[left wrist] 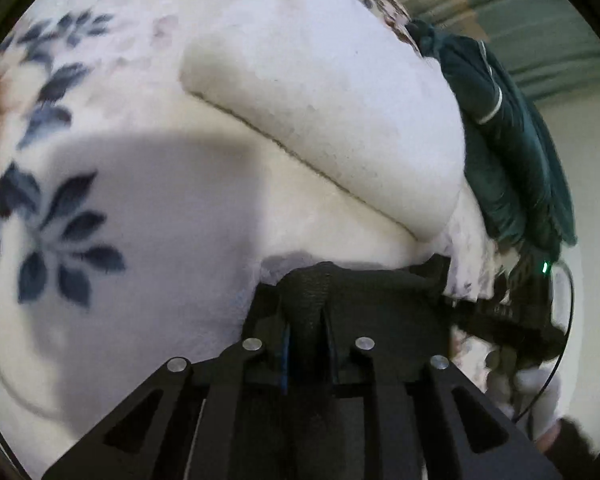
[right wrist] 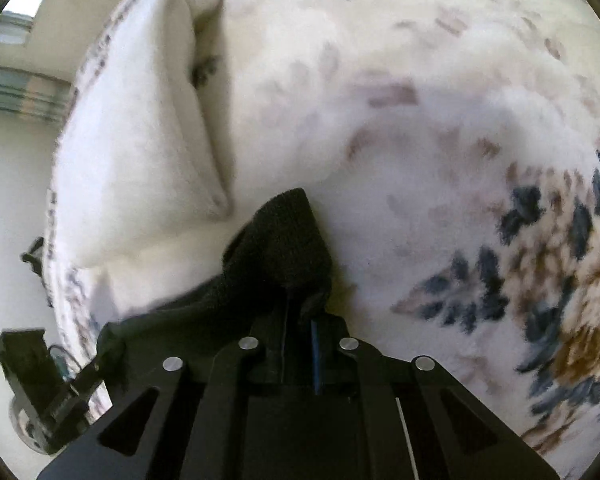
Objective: Fold small clothes
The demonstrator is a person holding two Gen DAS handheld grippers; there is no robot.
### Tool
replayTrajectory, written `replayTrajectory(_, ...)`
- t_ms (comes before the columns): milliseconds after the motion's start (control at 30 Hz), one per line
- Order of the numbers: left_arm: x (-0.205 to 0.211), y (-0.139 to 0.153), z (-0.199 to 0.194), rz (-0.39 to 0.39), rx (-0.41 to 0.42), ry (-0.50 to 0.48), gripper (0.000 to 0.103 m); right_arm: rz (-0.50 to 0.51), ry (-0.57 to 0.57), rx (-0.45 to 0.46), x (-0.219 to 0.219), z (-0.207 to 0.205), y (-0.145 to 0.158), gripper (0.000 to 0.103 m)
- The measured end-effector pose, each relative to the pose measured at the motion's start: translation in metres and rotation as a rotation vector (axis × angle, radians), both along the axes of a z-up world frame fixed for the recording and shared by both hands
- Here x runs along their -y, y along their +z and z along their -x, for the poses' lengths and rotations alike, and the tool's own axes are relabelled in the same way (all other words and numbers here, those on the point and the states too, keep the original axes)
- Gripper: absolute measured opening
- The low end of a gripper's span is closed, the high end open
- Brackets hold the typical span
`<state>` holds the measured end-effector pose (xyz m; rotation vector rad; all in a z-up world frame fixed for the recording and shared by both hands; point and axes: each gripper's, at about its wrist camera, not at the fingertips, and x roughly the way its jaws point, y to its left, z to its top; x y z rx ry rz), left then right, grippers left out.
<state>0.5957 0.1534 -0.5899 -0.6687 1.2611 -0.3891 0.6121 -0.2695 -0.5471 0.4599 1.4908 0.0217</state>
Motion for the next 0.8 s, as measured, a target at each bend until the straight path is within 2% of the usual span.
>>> replayTrajectory(33, -0.003, 0.005, 0.005, 0.015, -0.004, 0.017, 0.032, -0.008, 0.006, 0.001, 0.000, 0.004, 0.004, 0.025)
replayTrajectory(67, -0.007, 0.015, 0.015, 0.020, 0.007, 0.029, 0.047, -0.002, 0.019, -0.002, 0.000, 0.013, 0.011, 0.041)
replayTrajectory(100, -0.007, 0.021, 0.021, 0.026, 0.020, 0.032, 0.056, 0.003, 0.024, -0.003, 0.003, 0.022, 0.016, 0.049)
replayTrajectory(133, -0.008, 0.032, 0.037, 0.027, 0.037, 0.032, 0.057, -0.010, 0.026, 0.005, 0.006, 0.035, 0.022, 0.056)
replayTrajectory(200, -0.003, 0.042, 0.061, 0.014, 0.049, 0.007, 0.058, -0.045, 0.025, -0.001, 0.014, 0.061, 0.032, 0.056)
replayTrajectory(267, 0.017, 0.044, 0.087, -0.043, 0.041, -0.072, 0.058, -0.080, 0.002, -0.005, 0.024, 0.092, 0.039, 0.056)
replayTrajectory(300, 0.026, 0.041, 0.097, -0.090, 0.035, -0.112, 0.057, -0.098, -0.015, -0.010, 0.030, 0.109, 0.042, 0.056)
replayTrajectory(333, 0.038, 0.036, 0.110, -0.171, 0.038, -0.161, 0.047, -0.106, -0.031, -0.016, 0.032, 0.123, 0.044, 0.056)
replayTrajectory(367, 0.041, 0.031, 0.115, -0.223, 0.048, -0.177, 0.014, -0.106, -0.046, -0.023, 0.035, 0.138, 0.045, 0.056)
replayTrajectory(400, 0.041, 0.027, 0.119, -0.252, 0.048, -0.176, 0.015, -0.105, -0.063, -0.027, 0.039, 0.155, 0.048, 0.056)
replayTrajectory(500, 0.018, 0.024, 0.115, -0.212, 0.051, -0.087, 0.015, -0.116, -0.096, -0.041, 0.047, 0.196, 0.052, 0.056)
replayTrajectory(600, 0.007, 0.033, 0.118, -0.163, 0.010, -0.033, 0.019, -0.152, -0.112, -0.059, 0.050, 0.232, 0.058, 0.056)
replayTrajectory(667, 0.003, 0.053, 0.136, -0.172, 0.007, 0.005, 0.021, -0.170, -0.102, -0.066, 0.052, 0.253, 0.065, 0.056)
replayTrajectory(733, 0.003, 0.073, 0.159, -0.173, 0.033, 0.000, 0.037, -0.193, -0.085, -0.068, 0.052, 0.278, 0.074, 0.056)
replayTrajectory(767, 0.005, 0.082, 0.173, -0.180, 0.040, -0.001, 0.055, -0.205, -0.078, -0.070, 0.052, 0.291, 0.078, 0.057)
replayTrajectory(800, 0.006, 0.089, 0.187, -0.180, 0.042, -0.005, 0.064, -0.218, -0.071, -0.079, 0.052, 0.306, 0.080, 0.060)
